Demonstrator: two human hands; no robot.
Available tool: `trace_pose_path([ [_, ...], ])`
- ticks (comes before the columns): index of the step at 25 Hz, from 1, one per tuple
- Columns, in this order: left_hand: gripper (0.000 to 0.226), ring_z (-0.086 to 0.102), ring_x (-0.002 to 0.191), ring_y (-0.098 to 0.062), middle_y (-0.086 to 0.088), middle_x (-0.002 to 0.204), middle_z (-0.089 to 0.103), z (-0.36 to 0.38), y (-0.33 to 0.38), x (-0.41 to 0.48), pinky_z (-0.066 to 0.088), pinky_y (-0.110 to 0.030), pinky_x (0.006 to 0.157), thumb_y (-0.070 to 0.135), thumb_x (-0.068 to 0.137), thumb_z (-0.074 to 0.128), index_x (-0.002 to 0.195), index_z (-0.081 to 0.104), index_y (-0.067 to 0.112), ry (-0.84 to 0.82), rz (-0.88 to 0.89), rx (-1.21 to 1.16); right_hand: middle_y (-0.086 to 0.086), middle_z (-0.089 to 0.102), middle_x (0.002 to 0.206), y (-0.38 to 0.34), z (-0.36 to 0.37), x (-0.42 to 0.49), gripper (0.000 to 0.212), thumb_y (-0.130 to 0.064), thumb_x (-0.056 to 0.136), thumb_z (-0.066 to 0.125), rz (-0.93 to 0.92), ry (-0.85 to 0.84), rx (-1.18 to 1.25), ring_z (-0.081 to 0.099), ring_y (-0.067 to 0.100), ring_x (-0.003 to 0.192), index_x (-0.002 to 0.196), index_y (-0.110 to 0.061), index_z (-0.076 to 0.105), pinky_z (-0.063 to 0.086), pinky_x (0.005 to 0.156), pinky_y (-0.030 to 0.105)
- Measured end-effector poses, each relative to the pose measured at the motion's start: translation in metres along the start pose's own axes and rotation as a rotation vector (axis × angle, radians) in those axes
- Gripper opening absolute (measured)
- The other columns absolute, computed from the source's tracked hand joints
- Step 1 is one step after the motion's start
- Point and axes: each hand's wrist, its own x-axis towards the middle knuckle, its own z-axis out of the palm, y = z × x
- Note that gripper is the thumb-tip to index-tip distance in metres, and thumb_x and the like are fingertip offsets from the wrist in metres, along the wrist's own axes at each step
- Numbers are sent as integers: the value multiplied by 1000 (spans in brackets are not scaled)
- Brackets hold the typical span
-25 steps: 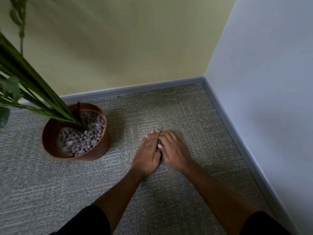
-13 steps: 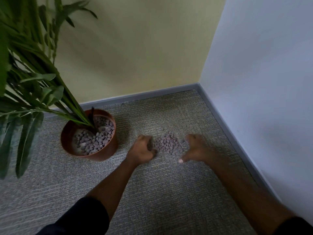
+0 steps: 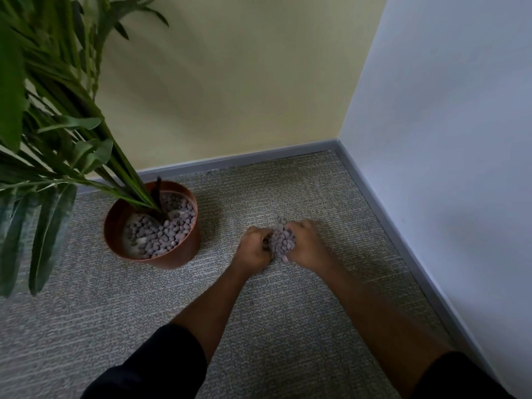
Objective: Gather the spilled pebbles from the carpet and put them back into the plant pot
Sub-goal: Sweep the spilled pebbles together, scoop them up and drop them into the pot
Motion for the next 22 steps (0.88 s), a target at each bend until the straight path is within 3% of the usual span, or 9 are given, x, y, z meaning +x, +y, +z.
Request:
trace_pose_path([
  [4, 44, 75, 93, -24, -9, 104, 79, 5, 6, -4, 62, -33, 81, -12, 79, 69, 119, 78, 5, -11, -138, -112, 10, 50, 125, -14, 6, -2, 41, -4, 84, 82, -71, 88, -24, 57, 25, 115, 123, -4, 67, 58, 97, 40],
  [7, 43, 77, 94, -23, -6, 103, 81, 8, 8, -8, 61, -28, 79, -11, 83, 67, 119, 79, 11, 16, -255, -233, 3, 53, 114, -25, 11, -3, 21, 0, 90, 72, -75, 97, -26, 56, 21, 105, 110, -5, 70, 52, 84, 31],
  [9, 41, 80, 98, -28, -11, 107, 82, 8, 10, -13, 67, -40, 84, -11, 87, 69, 119, 79, 11, 46, -356, -362, -1, 55, 112, -32, 14, -4, 24, 3, 89, 73, -15, 85, 54, 56, 17, 103, 110, -6, 72, 50, 84, 28],
  [11, 39, 81, 99, -35, -15, 109, 82, 6, 11, -18, 66, -54, 87, -11, 90, 70, 122, 77, 9, 68, -442, -499, 0, 67, 109, -35, 12, -5, 31, 8, 86, 73, 74, 58, 225, 66, 18, 101, 112, -8, 74, 59, 85, 30],
  [13, 37, 80, 102, -38, -18, 111, 82, 2, 13, -22, 64, -59, 92, -13, 91, 70, 123, 76, 5, 92, -486, -649, 1, 74, 109, -34, 5, -8, 41, 14, 86, 70, 175, 7, 445, 72, 16, 103, 120, -10, 74, 64, 88, 29],
  [16, 36, 79, 110, -33, -18, 117, 81, -6, 20, -28, 64, -45, 96, -13, 91, 71, 124, 75, 0, 110, -454, -803, 9, 79, 118, -31, -5, -13, 51, 19, 84, 71, 249, -58, 687, 75, 22, 115, 128, -7, 72, 64, 100, 37],
  [19, 33, 80, 105, -28, -15, 113, 83, -14, 31, -36, 65, -29, 81, -11, 92, 71, 122, 76, 1, 126, -420, -827, 7, 81, 116, -35, -12, -18, 50, 19, 83, 73, 264, -63, 735, 76, 23, 114, 124, -9, 74, 63, 103, 40],
  [22, 35, 79, 107, -33, -20, 114, 81, -26, 40, -42, 66, -34, 83, -13, 91, 70, 123, 74, -3, 161, -402, -830, 7, 82, 112, -49, -21, -23, 48, 19, 81, 75, 250, -71, 749, 78, 23, 111, 119, -9, 76, 63, 103, 42],
])
